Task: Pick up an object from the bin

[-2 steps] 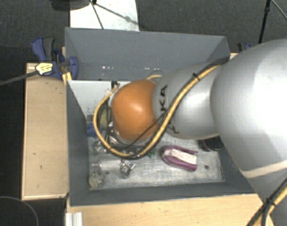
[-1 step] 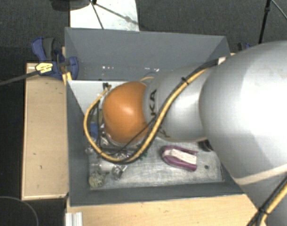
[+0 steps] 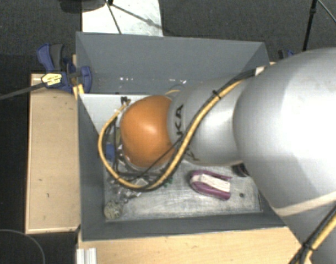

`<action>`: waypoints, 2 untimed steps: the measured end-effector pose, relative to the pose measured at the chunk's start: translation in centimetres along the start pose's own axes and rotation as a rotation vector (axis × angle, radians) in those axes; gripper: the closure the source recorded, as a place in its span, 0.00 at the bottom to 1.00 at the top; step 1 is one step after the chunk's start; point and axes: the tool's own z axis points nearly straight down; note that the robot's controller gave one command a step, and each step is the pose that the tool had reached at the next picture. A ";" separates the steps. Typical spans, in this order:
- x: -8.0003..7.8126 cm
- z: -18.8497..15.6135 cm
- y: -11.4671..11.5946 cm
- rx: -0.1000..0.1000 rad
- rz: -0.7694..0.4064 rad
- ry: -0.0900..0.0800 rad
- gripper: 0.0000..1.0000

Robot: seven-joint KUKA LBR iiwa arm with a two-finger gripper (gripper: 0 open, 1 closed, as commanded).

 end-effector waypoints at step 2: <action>1.7 -11.1 -2.0 0.005 -0.124 -0.007 1.00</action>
Offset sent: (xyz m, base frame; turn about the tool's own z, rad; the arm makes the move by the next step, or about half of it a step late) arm -0.0010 -0.0172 0.0523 -0.1226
